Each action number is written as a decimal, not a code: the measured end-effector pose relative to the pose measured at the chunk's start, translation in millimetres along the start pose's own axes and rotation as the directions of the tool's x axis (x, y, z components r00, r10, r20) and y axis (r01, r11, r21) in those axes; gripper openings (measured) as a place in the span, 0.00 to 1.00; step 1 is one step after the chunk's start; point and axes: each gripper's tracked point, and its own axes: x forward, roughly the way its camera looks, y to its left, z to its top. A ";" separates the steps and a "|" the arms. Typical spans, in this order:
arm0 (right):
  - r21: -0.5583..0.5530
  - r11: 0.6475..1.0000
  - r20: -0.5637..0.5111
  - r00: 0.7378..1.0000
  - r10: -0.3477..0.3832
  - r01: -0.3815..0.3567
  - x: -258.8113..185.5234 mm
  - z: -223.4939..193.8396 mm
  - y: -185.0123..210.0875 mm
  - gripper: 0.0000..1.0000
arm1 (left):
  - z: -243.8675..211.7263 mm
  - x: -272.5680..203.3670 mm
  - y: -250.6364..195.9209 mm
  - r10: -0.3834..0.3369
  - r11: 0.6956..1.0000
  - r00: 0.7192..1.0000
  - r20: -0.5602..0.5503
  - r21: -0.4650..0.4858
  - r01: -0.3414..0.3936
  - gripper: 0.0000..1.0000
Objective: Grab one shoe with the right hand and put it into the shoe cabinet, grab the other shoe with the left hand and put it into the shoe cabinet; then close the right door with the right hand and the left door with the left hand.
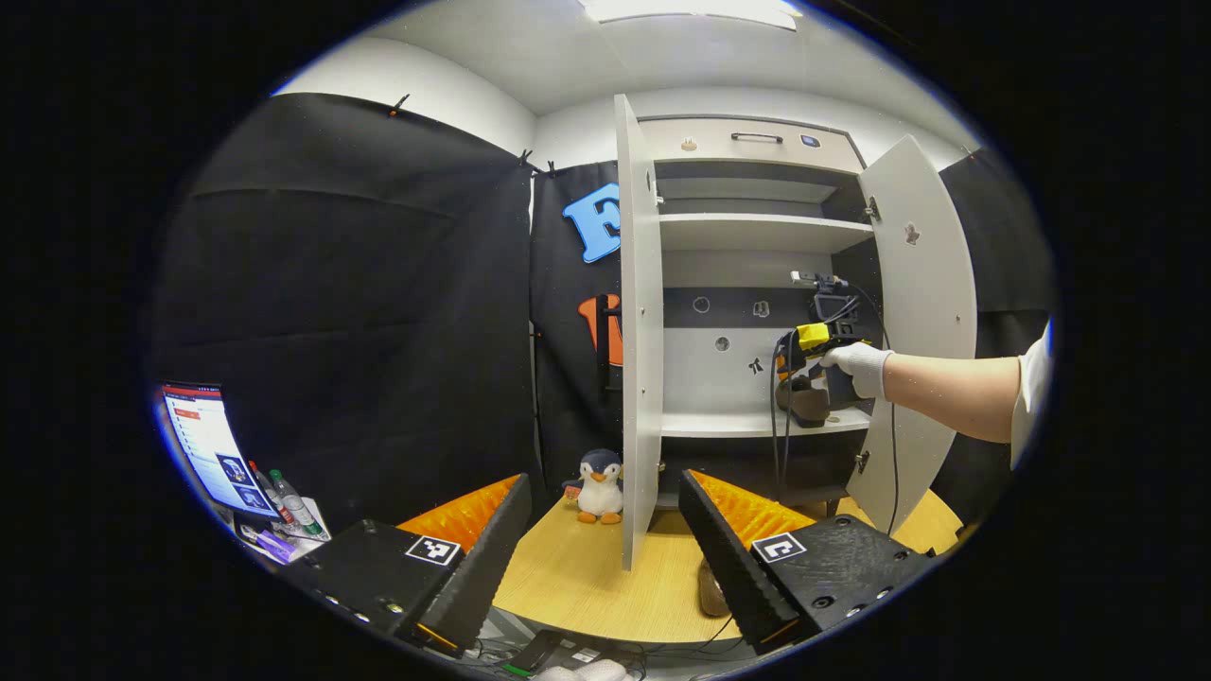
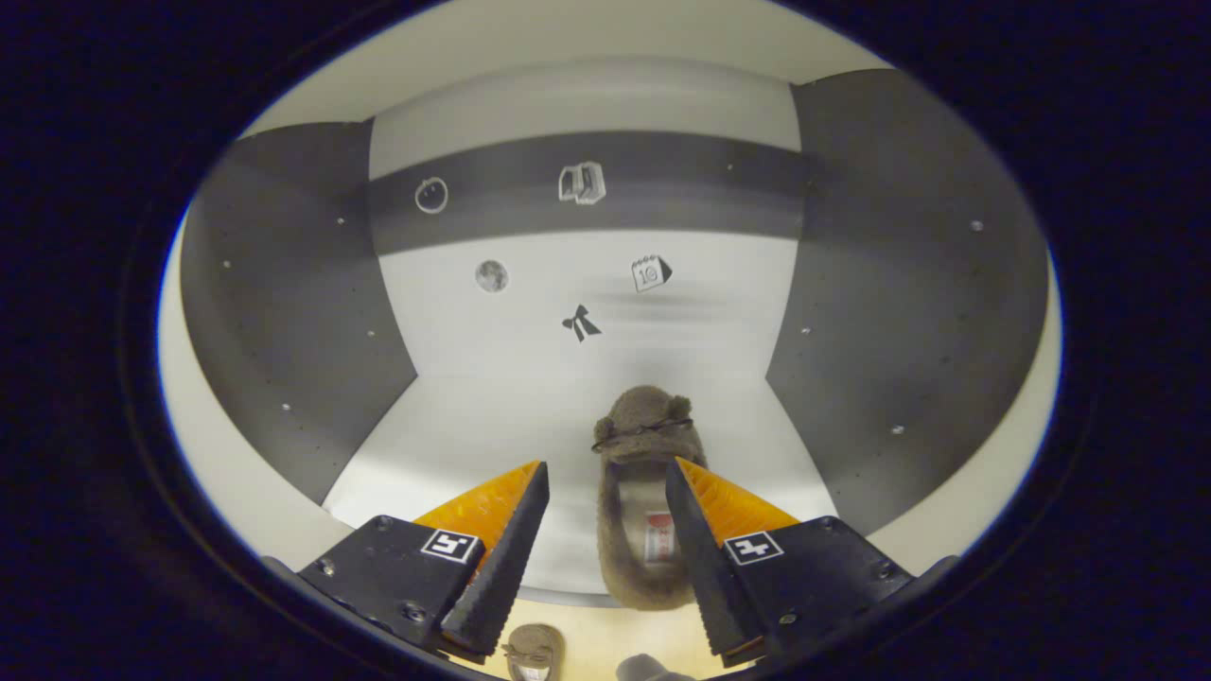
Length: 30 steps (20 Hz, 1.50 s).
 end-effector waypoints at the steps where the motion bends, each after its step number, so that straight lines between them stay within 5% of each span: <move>1: -0.001 1.000 0.037 0.999 0.019 -0.019 -19.2 1.5 1.0 0.85 | -1.3 -3.8 -0.1 -0.011 1.000 1.000 0.001 -0.002 0.011 0.96; 5: -0.031 0.999 0.177 0.984 0.032 -0.027 -106.3 -13.9 -5.8 1.00 | -3.3 -12.0 -0.4 -0.064 0.998 0.998 0.005 0.005 0.064 0.96; 10: -0.050 0.996 0.295 0.951 0.090 -0.079 -210.3 -55.8 -10.0 1.00 | -9.4 -15.8 -14.6 -0.144 0.990 0.990 0.002 0.005 0.144 0.96; 16: -0.049 0.998 0.372 0.927 0.046 -0.029 -302.2 -119.3 -52.9 1.00 | -21.5 -13.4 -32.4 -0.197 0.980 0.980 -0.007 0.039 0.197 0.96; 25: -0.039 0.999 0.372 0.928 -0.012 0.029 -369.0 -217.5 -94.5 1.00 | -31.9 2.6 -67.1 -0.259 0.965 0.966 0.007 0.053 0.258 0.96; 30: -0.020 0.999 0.322 0.946 -0.036 0.044 -363.2 -225.8 -116.8 1.00 | -70.0 28.1 -107.8 -0.334 0.941 0.940 -0.072 0.035 0.337 0.96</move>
